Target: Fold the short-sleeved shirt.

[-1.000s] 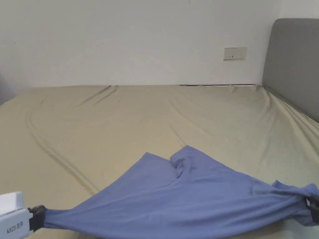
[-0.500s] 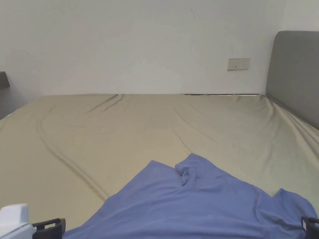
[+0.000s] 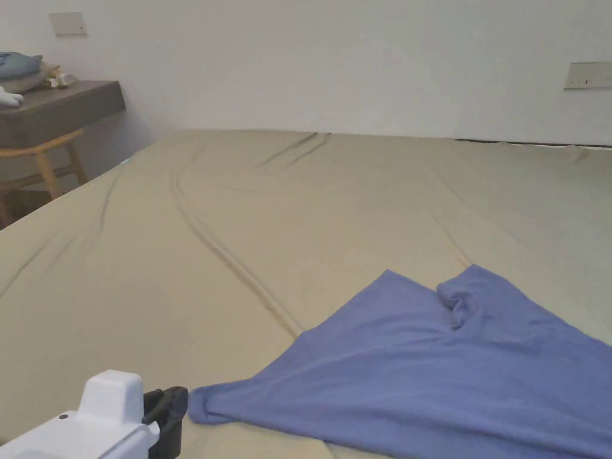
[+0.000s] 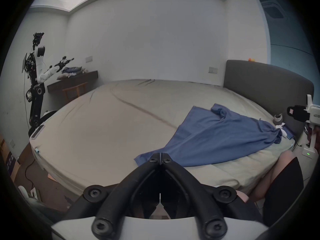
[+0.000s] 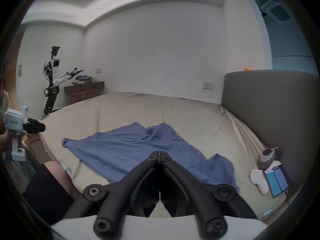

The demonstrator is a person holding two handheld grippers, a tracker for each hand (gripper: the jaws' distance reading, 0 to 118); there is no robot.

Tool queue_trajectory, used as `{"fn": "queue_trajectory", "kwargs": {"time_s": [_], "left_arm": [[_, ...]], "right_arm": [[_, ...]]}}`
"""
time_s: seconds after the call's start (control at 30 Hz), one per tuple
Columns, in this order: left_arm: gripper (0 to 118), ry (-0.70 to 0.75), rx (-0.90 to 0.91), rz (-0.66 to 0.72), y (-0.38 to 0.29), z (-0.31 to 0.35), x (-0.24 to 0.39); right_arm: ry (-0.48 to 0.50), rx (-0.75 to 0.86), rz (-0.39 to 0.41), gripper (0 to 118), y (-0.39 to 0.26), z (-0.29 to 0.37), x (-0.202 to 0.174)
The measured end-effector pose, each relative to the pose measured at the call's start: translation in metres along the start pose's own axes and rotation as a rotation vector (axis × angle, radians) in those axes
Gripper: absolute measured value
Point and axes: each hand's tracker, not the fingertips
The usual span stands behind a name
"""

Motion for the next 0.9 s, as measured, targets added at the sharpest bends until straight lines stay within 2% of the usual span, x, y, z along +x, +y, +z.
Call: {"fn": "queue_trajectory", "kwargs": {"time_s": [0.03,0.07,0.1,0.13,0.17,0.2,0.23,0.33,0.37,0.4,0.43,0.47,0.5,0.53,0.57,0.6,0.63,0.73,0.8,0.83,0.87,0.9], "left_arm": [[0,-0.031,-0.019,0.026,0.001,-0.013,-0.003],[0,-0.038,-0.044,0.024,0.002,-0.032,-0.005],[16,-0.013,-0.053,0.014,0.002,-0.052,-0.005],[60,0.018,-0.087,-0.004,0.004,-0.068,-0.005],[91,0.011,-0.111,-0.004,0.003,-0.085,-0.007],[107,0.014,-0.112,0.011,0.000,-0.102,-0.008],[109,0.025,-0.125,0.022,-0.003,-0.116,-0.009],[98,0.083,-0.235,0.041,-0.015,-0.153,-0.013],[86,0.095,-0.265,0.083,-0.021,-0.162,-0.014],[65,0.077,-0.285,0.131,-0.022,-0.161,-0.018],[60,0.038,-0.274,0.179,-0.026,-0.155,-0.017],[43,0.062,-0.200,0.169,-0.023,-0.148,-0.013],[8,-0.005,-0.206,0.122,-0.021,-0.148,-0.010],[2,-0.076,-0.211,0.149,-0.022,-0.142,-0.010],[2,-0.004,-0.205,0.150,-0.022,-0.136,-0.004],[2,0.008,-0.205,0.128,-0.022,-0.133,-0.002],[2,-0.014,-0.195,0.116,-0.021,-0.129,-0.004],[2,-0.035,-0.123,0.199,-0.014,-0.116,-0.011],[2,-0.038,-0.099,0.200,-0.010,-0.107,-0.015],[2,-0.051,-0.096,0.198,-0.008,-0.103,-0.015],[2,-0.057,-0.093,0.191,-0.006,-0.100,-0.015],[2,-0.063,-0.093,0.176,-0.004,-0.097,-0.013]], "right_arm": [[0.015,-0.024,-0.018,0,-0.001,-0.007,-0.004],[0.021,-0.014,0.000,0,0.000,-0.013,-0.009],[0.040,-0.030,0.007,0,0.001,-0.020,-0.015],[0.044,-0.030,0.012,0,0.001,-0.024,-0.021],[0.058,-0.035,0.015,0,0.001,-0.028,-0.023],[0.071,-0.043,0.014,0,0.001,-0.033,-0.027],[0.076,-0.046,0.014,0,0.002,-0.036,-0.030],[0.088,-0.058,0.020,0,0.002,-0.043,-0.033],[0.094,-0.067,0.019,0,0.002,-0.046,-0.032],[0.094,-0.072,0.019,0,0.002,-0.049,-0.031],[0.093,-0.076,0.019,0,0.000,-0.050,-0.028],[0.095,-0.087,0.023,0,-0.001,-0.054,-0.026],[0.096,-0.098,0.026,0,-0.003,-0.059,-0.024],[0.096,-0.107,0.027,0,-0.004,-0.064,-0.022],[0.093,-0.116,0.027,0,-0.009,-0.068,-0.019],[0.091,-0.126,0.023,0,-0.010,-0.074,-0.016],[0.094,-0.134,0.021,0,-0.011,-0.080,-0.013],[0.076,-0.144,0.024,0,-0.014,-0.100,0.003],[0.055,-0.149,0.062,0,-0.006,-0.127,0.021],[0.053,-0.148,0.110,7,-0.004,-0.142,0.034],[0.059,-0.197,0.115,24,-0.001,-0.164,0.047],[0.054,-0.215,0.095,52,0.002,-0.186,0.060]]}}
